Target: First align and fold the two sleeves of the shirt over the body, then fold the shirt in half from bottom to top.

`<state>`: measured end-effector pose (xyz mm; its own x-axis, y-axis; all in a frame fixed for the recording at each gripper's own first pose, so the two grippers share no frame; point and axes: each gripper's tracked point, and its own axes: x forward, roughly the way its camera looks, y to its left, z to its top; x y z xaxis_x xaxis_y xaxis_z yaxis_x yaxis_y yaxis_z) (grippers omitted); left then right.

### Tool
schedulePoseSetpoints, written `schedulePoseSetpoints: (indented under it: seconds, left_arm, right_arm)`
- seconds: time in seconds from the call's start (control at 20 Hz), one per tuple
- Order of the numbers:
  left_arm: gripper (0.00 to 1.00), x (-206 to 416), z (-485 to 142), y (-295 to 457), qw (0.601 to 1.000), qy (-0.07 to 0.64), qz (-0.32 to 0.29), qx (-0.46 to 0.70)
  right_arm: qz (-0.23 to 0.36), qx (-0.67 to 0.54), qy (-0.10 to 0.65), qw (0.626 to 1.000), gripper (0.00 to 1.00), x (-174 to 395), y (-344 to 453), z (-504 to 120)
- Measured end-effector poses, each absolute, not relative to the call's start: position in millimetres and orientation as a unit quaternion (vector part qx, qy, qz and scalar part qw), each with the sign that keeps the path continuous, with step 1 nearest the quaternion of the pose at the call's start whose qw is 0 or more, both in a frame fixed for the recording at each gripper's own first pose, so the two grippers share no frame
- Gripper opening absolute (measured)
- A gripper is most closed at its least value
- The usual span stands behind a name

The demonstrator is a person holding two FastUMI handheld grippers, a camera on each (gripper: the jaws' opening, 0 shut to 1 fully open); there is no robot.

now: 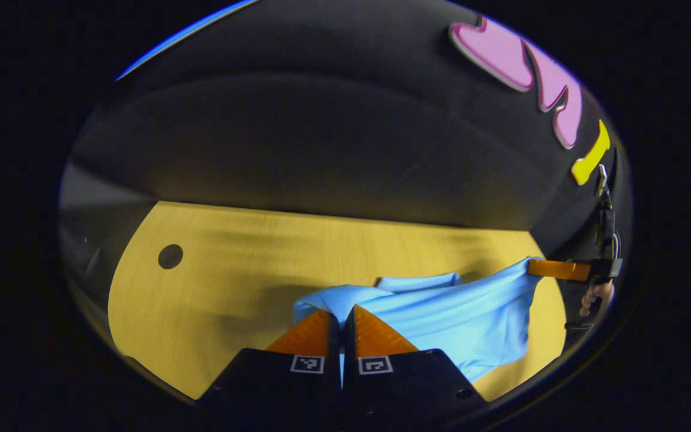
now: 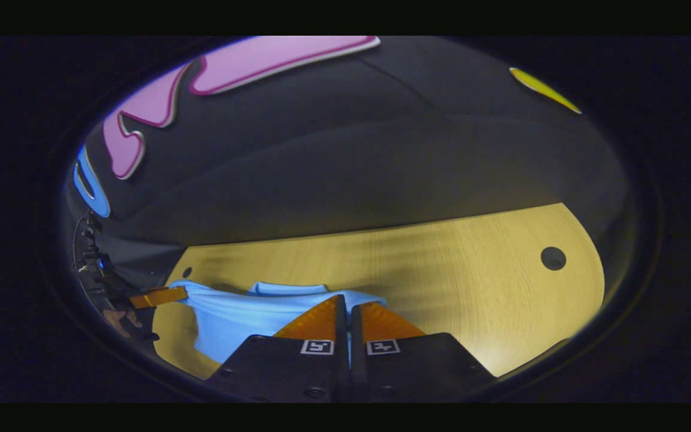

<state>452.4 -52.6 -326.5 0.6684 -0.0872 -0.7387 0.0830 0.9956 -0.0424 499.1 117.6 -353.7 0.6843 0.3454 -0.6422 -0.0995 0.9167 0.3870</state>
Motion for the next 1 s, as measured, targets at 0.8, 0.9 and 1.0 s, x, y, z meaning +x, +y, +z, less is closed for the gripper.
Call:
schedulePoseSetpoints:
  seconds: [0.8,0.9,1.0]
  left_arm:
    - [0.96,348.9,-218.3,-37.7,0.956,0.285,0.006,0.065]
    - [0.96,322.2,-181.4,-54.1,0.966,0.255,-0.004,0.05]
    - [0.96,290.6,-138.7,-72.2,0.976,0.216,-0.023,0.027]
  right_arm:
    - [0.142,0.065,0.273,0.949,0.98,423.5,95.2,-258.9]
    - [0.129,0.04,0.24,0.961,0.98,390.2,91.5,-219.6]
    - [0.116,0.03,0.209,0.971,0.98,348.8,97.1,-178.8]
